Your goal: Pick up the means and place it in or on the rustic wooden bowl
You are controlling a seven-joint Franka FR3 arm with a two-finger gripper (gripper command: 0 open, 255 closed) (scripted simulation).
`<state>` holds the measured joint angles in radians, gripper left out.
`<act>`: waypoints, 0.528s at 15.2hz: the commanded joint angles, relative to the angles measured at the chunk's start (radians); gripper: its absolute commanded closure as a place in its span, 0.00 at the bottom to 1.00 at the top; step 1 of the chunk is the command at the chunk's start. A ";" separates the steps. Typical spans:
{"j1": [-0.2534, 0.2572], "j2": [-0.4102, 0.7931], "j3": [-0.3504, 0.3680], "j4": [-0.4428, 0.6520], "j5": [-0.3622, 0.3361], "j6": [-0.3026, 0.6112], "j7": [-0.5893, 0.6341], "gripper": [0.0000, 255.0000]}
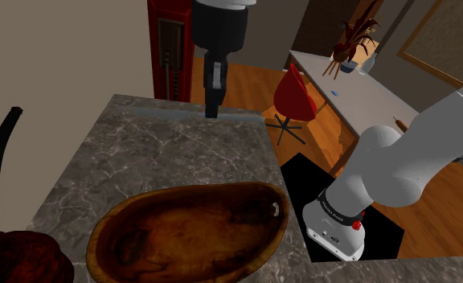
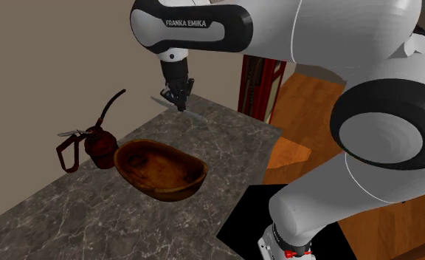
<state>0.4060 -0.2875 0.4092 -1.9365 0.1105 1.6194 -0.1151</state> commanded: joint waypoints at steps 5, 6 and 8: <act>0.054 -0.027 0.087 0.009 0.042 -0.023 0.136 1.00; 0.063 -0.028 0.103 0.014 0.048 -0.027 0.160 1.00; 0.078 -0.026 0.136 0.028 0.059 -0.033 0.209 1.00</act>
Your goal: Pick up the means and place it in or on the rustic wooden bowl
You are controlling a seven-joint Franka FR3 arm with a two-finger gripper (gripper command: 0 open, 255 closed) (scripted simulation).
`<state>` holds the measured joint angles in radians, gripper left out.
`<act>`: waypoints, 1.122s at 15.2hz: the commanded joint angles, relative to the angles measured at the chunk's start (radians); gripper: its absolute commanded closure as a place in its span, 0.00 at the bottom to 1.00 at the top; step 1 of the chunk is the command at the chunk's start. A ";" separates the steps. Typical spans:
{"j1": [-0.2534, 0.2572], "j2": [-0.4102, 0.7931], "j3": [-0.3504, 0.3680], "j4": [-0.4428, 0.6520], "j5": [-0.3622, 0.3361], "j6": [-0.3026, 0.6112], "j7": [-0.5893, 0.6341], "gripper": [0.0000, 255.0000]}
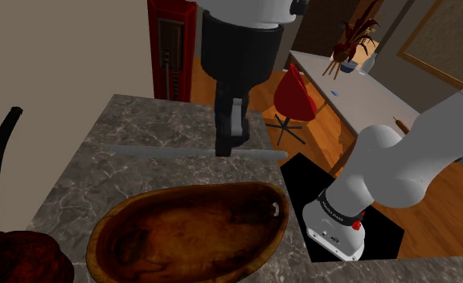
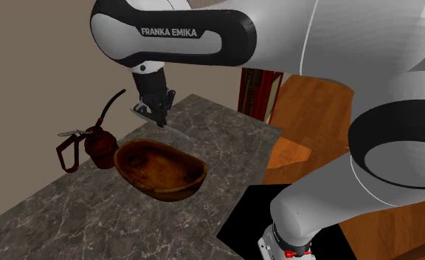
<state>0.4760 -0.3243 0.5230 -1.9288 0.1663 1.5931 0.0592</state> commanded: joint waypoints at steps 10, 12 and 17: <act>0.034 0.008 0.075 -0.060 0.023 0.078 0.094 1.00; 0.035 0.006 0.078 -0.088 0.025 0.104 0.092 1.00; 0.039 0.007 0.086 -0.154 0.030 0.171 0.090 1.00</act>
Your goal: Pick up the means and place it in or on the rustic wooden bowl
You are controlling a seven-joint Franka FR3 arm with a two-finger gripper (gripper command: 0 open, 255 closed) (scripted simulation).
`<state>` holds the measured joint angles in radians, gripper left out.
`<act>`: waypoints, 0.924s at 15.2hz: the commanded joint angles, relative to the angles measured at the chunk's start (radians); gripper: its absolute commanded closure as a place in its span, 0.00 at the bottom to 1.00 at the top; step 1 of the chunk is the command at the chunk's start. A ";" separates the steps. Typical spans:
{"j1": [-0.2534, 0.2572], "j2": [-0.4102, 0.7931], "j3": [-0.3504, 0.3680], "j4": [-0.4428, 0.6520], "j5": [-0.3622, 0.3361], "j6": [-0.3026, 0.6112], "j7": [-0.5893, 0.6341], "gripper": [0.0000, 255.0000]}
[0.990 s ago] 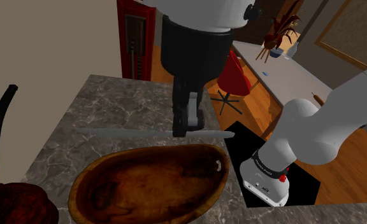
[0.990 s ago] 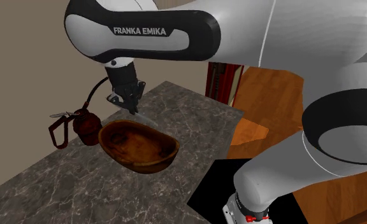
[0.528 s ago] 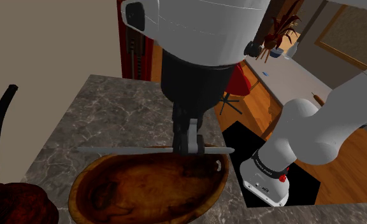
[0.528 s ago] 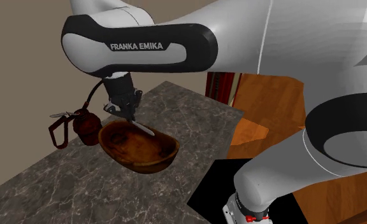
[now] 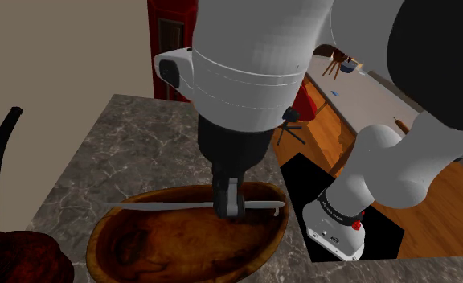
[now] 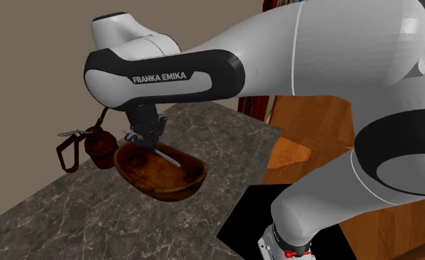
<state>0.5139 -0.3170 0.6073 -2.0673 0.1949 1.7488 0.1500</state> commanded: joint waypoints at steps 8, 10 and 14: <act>0.003 0.005 0.009 -0.060 0.003 0.065 -0.001 1.00; 0.003 0.005 0.009 -0.060 0.003 0.065 -0.001 1.00; 0.003 0.005 0.009 -0.060 0.003 0.065 -0.001 0.00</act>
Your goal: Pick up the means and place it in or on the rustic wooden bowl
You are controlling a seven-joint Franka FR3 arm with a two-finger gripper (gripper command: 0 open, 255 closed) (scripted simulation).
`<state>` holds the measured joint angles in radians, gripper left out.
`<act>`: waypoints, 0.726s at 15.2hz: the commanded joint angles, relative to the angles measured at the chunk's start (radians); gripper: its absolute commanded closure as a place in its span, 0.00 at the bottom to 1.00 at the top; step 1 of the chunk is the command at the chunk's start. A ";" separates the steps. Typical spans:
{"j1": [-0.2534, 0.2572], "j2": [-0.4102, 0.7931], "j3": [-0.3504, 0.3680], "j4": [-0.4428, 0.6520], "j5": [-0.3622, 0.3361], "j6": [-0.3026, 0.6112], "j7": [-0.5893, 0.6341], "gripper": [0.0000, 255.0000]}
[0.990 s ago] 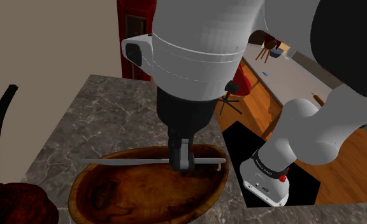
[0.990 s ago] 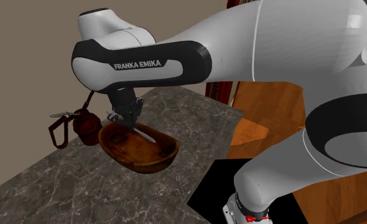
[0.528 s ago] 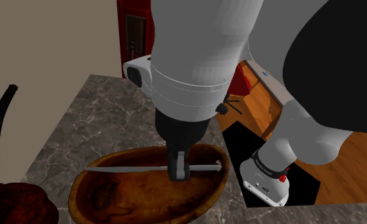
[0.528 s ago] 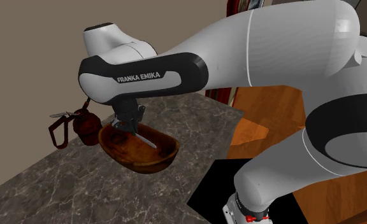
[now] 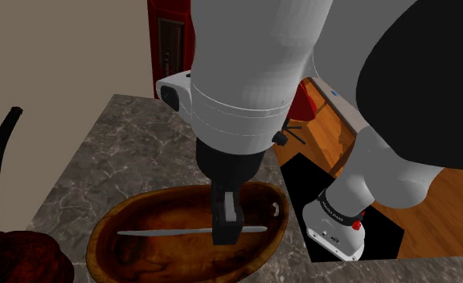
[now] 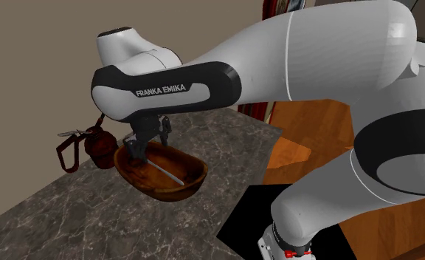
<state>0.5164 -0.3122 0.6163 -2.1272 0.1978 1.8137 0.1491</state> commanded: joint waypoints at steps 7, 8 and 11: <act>-0.008 0.003 -0.014 0.129 -0.011 -0.126 0.005 0.00; -0.008 0.003 -0.014 0.129 -0.011 -0.126 0.005 0.00; -0.008 0.003 -0.014 0.129 -0.011 -0.126 0.005 0.00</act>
<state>0.5090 -0.3094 0.6020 -2.0004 0.1870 1.6896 0.1540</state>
